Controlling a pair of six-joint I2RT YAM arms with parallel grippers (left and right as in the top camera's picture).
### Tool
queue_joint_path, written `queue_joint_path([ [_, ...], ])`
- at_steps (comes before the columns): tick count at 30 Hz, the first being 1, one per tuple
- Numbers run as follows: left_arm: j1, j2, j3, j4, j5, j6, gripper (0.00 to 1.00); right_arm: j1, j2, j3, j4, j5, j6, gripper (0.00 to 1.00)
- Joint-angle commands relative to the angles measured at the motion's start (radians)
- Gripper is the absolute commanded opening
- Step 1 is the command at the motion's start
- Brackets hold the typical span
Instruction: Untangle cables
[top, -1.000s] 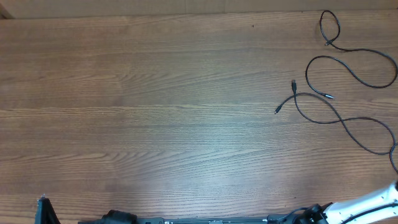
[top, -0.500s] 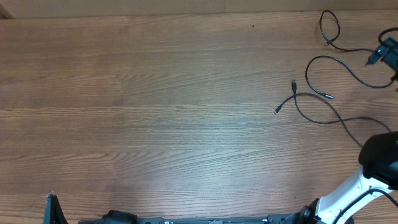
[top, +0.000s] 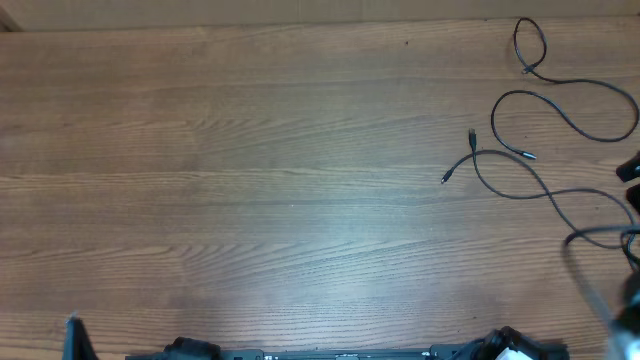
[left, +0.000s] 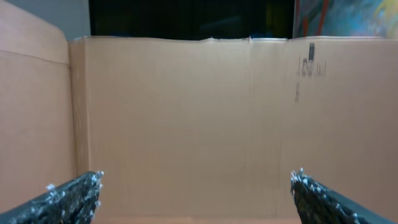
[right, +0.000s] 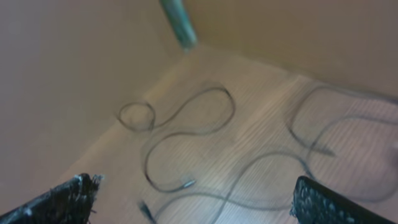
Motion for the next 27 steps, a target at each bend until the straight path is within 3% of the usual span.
queue_joint_path([
  [1, -0.002, -0.008, 0.008, 0.034, -0.006, 0.033, 1.0, -0.009, 0.009, -0.362, 0.119, -0.119, 0.159, 1.0],
  [7, -0.002, -0.008, 0.008, 0.045, -0.006, 0.022, 1.0, -0.009, 0.348, -0.427, 0.209, -0.107, 0.277, 1.0],
  [9, -0.002, -0.008, 0.008, 0.05, -0.006, 0.009, 1.0, -0.009, 0.544, -0.426, 0.307, -0.103, 0.314, 1.0],
  [14, -0.002, -0.008, 0.008, 0.056, -0.006, -0.023, 1.0, -0.009, 0.809, -0.367, 0.41, -0.12, 0.314, 1.0],
  [27, -0.002, -0.008, 0.008, 0.073, -0.005, -0.068, 1.0, 0.075, 0.863, -0.359, 0.552, -0.261, 0.267, 1.0],
])
